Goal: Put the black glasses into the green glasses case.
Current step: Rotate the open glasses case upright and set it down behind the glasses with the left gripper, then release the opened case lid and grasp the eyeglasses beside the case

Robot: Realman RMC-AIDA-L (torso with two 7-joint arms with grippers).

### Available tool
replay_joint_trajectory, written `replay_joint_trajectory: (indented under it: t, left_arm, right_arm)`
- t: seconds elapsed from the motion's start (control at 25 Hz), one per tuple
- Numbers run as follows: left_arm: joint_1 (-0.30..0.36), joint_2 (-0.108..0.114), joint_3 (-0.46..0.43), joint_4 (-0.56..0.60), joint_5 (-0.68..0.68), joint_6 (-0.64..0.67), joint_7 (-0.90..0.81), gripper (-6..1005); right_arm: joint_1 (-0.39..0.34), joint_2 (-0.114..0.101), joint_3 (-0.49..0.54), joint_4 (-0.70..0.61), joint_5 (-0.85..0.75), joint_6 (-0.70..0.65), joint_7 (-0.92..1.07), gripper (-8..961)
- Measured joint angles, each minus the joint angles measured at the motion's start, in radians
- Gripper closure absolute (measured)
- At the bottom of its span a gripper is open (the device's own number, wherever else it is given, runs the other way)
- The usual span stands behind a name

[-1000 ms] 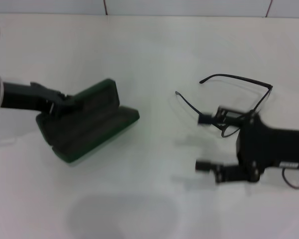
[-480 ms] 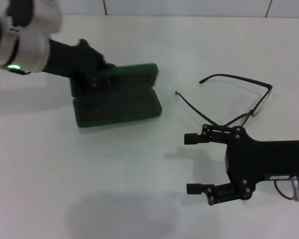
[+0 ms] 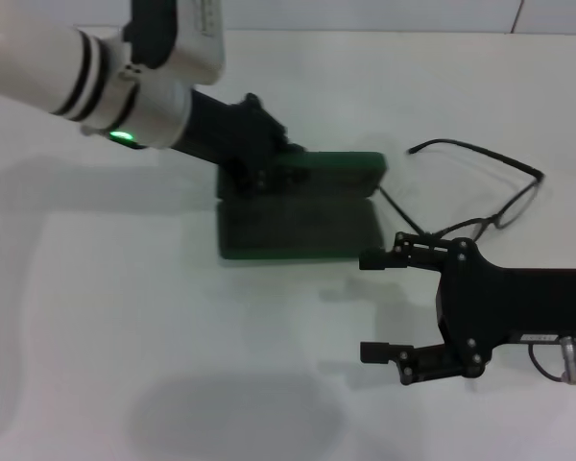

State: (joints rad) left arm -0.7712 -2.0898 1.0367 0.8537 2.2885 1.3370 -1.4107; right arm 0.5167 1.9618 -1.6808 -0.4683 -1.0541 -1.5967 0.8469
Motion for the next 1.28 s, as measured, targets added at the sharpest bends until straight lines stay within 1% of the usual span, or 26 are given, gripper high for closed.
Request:
replay_joint_trajectory:
  t: [0.08,0.2,0.36,0.52,0.6,0.72,0.76,0.8,0.84,0.88,0.92,0.96,1.0,1.04,1.16,1.24,1.28]
  left_arm:
    - [-0.004,0.001,0.018,-0.021,-0.052,-0.016,0.001,717]
    - [-0.003,0.003,0.018,-0.027,-0.104,-0.035,0.007,707]
    - [0.005,0.002,0.017,-0.03,-0.122,-0.058,0.002,692]
    - [0.012,-0.001,0.022,-0.047,-0.125,-0.073,-0.003,678]
    - [0.018,-0.001,0.022,-0.052,-0.145,-0.073,-0.003,671]
    - [0.037,0.001,0.016,-0.048,-0.218,-0.071,-0.003,661]
    - [0.052,0.004,0.015,-0.045,-0.266,-0.068,-0.002,657]
    - [0.07,0.007,0.014,-0.042,-0.322,-0.065,0.001,607]
    - [0.086,0.009,0.013,-0.041,-0.366,-0.062,0.005,556]
    - [0.126,0.012,0.012,-0.045,-0.464,-0.061,0.014,506]
    - [0.126,0.012,0.012,-0.045,-0.464,-0.061,0.014,455]
    - [0.144,0.011,0.012,-0.049,-0.499,-0.061,0.016,405]
    - [0.162,0.009,0.012,-0.051,-0.528,-0.061,0.017,373]
    - [0.18,0.006,0.013,-0.053,-0.552,-0.06,0.018,341]
    - [0.21,0.0,0.019,-0.074,-0.61,-0.058,0.018,245]
    - [0.215,0.001,0.014,-0.112,-0.658,-0.058,0.004,247]
    - [0.215,0.005,0.004,-0.144,-0.689,-0.058,-0.009,249]
  right_arm:
    - [-0.002,0.001,0.0,0.0,0.0,0.007,0.0,121]
    - [-0.005,0.0,0.0,0.002,0.0,0.015,-0.001,121]
    - [-0.006,-0.006,0.001,0.013,-0.001,0.02,0.001,122]
    - [-0.006,-0.016,0.034,0.014,-0.001,0.026,0.005,122]
    - [-0.003,-0.03,0.052,0.008,-0.001,0.035,0.013,123]
    - [0.003,-0.066,0.075,-0.034,-0.009,0.053,0.046,123]
    - [0.004,-0.082,0.089,-0.061,-0.024,0.067,0.068,123]
    - [0.004,-0.095,0.11,-0.102,-0.057,0.089,0.1,124]
    - [0.004,-0.107,0.146,-0.159,-0.124,0.121,0.157,124]
    - [0.004,-0.112,0.169,-0.193,-0.163,0.139,0.19,124]
    - [0.004,-0.112,0.169,-0.193,-0.163,0.139,0.19,124]
    - [0.002,-0.113,0.285,-0.373,-0.399,0.174,0.386,124]
    - [0.002,-0.111,0.302,-0.401,-0.445,0.175,0.423,124]
    - [0.002,-0.098,0.354,-0.509,-0.59,0.168,0.531,125]
    - [0.022,-0.048,0.411,-0.746,-0.919,0.127,0.744,125]
    - [0.052,-0.016,0.419,-0.857,-1.106,0.092,0.84,125]
    - [0.104,0.014,0.428,-0.92,-1.259,0.027,0.898,126]
